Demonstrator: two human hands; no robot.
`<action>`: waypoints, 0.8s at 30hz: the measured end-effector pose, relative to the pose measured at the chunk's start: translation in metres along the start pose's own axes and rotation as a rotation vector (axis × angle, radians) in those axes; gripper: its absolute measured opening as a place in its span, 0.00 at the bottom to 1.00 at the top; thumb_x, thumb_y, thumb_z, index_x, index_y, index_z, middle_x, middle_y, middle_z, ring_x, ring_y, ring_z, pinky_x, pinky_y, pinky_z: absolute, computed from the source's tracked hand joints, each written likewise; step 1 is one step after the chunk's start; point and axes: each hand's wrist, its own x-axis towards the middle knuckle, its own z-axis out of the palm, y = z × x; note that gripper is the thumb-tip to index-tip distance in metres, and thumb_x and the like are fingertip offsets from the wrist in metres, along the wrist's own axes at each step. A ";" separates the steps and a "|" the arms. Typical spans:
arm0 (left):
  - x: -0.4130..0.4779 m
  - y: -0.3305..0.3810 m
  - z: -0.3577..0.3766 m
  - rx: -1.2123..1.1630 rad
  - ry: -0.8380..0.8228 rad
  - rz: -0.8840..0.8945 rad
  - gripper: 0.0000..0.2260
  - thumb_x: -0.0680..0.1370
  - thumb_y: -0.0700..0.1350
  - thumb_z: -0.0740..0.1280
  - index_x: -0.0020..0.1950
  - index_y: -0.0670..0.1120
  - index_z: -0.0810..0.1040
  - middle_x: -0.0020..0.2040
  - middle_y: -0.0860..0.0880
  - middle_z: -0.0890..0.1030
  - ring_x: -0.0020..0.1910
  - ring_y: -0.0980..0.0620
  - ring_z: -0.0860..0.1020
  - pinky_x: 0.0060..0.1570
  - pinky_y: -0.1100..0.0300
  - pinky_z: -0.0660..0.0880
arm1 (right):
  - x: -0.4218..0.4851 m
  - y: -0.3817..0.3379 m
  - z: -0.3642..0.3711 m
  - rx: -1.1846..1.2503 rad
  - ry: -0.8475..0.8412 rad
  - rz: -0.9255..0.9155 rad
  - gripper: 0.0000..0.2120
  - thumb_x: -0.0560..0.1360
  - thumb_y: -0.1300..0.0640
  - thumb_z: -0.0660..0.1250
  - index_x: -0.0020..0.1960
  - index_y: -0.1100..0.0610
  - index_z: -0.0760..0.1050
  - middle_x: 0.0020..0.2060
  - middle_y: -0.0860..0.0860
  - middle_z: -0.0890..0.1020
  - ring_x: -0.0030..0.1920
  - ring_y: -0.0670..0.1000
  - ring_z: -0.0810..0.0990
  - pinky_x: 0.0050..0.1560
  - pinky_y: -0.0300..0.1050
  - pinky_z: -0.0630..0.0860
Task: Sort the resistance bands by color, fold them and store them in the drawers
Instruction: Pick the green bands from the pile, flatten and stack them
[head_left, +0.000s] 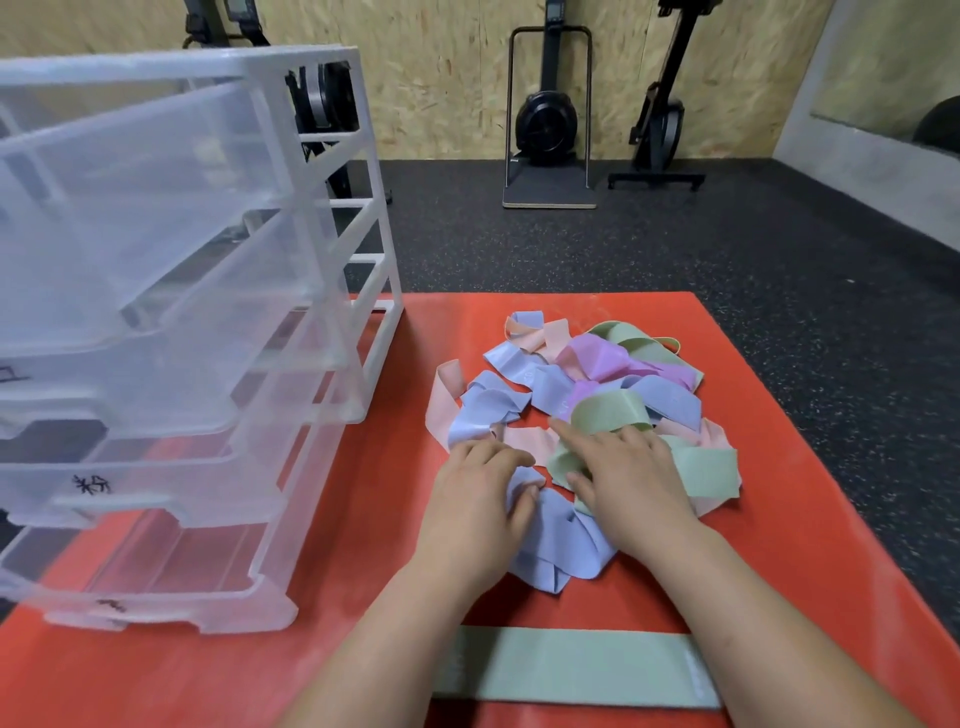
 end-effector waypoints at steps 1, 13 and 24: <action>-0.001 0.001 0.000 0.000 -0.004 0.001 0.10 0.81 0.52 0.68 0.61 0.54 0.82 0.59 0.57 0.81 0.67 0.50 0.73 0.63 0.53 0.74 | -0.002 -0.001 0.001 -0.033 0.018 -0.001 0.20 0.79 0.44 0.64 0.71 0.38 0.73 0.50 0.43 0.82 0.54 0.53 0.77 0.59 0.51 0.67; -0.003 0.015 -0.025 -0.062 0.026 -0.044 0.14 0.80 0.51 0.70 0.66 0.54 0.81 0.68 0.54 0.79 0.72 0.53 0.70 0.69 0.59 0.69 | -0.038 0.017 -0.120 1.012 0.387 0.238 0.11 0.72 0.58 0.80 0.50 0.47 0.84 0.48 0.42 0.86 0.48 0.44 0.82 0.52 0.41 0.77; -0.011 0.050 -0.030 -0.178 0.002 0.009 0.13 0.81 0.49 0.69 0.65 0.55 0.81 0.63 0.58 0.80 0.66 0.55 0.73 0.65 0.59 0.71 | -0.083 0.051 -0.129 1.401 0.231 0.329 0.20 0.79 0.70 0.69 0.66 0.52 0.77 0.50 0.54 0.89 0.49 0.54 0.86 0.46 0.38 0.82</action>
